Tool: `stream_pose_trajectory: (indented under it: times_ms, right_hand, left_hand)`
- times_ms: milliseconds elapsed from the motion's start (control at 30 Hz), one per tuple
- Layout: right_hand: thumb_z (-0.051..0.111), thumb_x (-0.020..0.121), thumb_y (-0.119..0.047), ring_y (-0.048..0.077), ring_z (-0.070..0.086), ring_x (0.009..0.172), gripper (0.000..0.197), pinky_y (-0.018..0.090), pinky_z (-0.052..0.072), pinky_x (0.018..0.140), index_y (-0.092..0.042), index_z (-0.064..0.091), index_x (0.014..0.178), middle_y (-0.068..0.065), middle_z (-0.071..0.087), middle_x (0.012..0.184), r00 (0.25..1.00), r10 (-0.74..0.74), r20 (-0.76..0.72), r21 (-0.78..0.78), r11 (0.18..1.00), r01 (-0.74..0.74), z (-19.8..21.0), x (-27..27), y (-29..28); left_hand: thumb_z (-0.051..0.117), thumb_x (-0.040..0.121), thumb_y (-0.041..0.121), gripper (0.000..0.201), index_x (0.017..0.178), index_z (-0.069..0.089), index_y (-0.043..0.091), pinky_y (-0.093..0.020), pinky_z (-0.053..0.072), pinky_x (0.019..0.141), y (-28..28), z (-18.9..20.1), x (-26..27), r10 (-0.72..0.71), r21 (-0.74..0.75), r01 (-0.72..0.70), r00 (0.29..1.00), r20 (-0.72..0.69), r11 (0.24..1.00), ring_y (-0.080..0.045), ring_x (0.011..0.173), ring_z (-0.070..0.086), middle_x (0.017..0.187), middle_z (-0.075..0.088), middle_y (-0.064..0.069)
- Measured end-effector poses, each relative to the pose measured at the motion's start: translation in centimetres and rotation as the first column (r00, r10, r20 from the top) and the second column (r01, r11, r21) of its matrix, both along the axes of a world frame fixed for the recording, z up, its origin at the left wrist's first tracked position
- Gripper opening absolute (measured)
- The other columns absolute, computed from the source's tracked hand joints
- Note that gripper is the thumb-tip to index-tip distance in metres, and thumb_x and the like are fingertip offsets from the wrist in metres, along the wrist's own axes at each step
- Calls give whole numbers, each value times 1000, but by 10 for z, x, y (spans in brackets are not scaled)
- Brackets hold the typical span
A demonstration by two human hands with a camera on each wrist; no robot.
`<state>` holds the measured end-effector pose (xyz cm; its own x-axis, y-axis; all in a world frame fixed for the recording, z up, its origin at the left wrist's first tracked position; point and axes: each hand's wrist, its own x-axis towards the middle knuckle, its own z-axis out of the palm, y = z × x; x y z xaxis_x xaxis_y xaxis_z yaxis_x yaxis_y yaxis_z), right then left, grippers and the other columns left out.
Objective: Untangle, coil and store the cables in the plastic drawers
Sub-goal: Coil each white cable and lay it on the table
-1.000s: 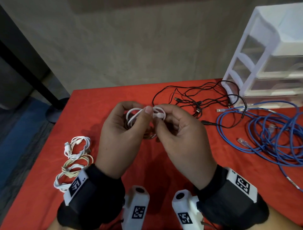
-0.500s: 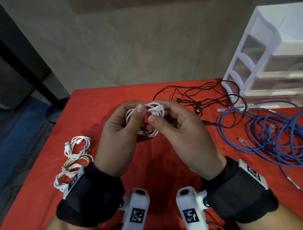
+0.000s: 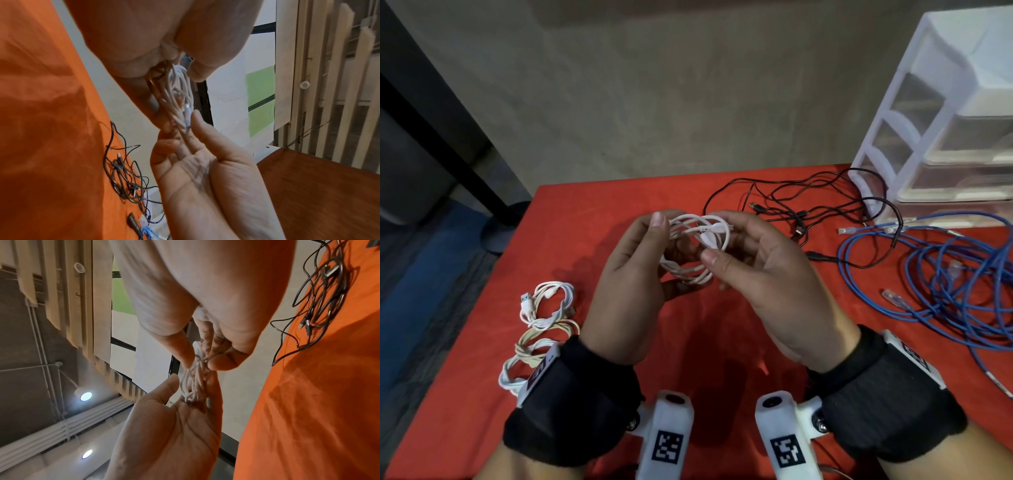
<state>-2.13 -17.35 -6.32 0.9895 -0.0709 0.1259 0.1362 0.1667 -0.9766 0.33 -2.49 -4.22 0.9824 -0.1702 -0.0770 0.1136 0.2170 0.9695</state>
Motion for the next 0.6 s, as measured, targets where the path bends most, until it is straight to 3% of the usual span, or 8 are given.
stream_pose_trajectory:
  times_ms: [100,167,233,367,600]
  right_hand:
    - [72,88,-4,8,67,92,38,24,47,77,-14,64,124,7,75,110,1000,9,-13,12,1000,-9,-1,0,0]
    - [69,91,3,7,67,90,36,20,48,75,-12,64,124,8,75,109,1000,12,-25,16,1000,-12,1,0,-1]
    - [69,91,3,7,67,87,36,18,49,70,-12,64,124,11,75,109,999,14,-49,15,1000,-13,4,1,-2]
    - [71,91,-1,14,62,80,35,22,48,63,-14,64,123,15,75,107,994,53,-99,-24,998,-55,13,-2,7]
    - [72,90,-3,20,56,73,22,28,45,60,-11,64,109,3,68,81,950,217,-223,-150,956,-253,23,1,73]
  left_hand:
    - [48,103,37,36,117,66,10,-52,56,84,3,-1,0,-15,55,14,1000,9,998,-31,95,65,118,66,-28]
    - [48,106,30,28,117,66,12,-49,58,79,7,-1,2,-34,144,30,999,24,989,-27,92,66,114,68,-24]
    - [51,105,23,22,117,67,15,-42,61,74,14,0,5,-60,234,52,998,26,971,-23,88,68,113,69,-20]
    - [61,100,14,14,111,69,16,-44,63,76,43,11,2,-98,390,59,992,81,919,-17,85,72,103,69,-10]
    - [69,95,14,11,106,69,14,-44,60,73,131,26,-25,-54,585,-8,995,89,811,-20,77,65,99,70,-21]
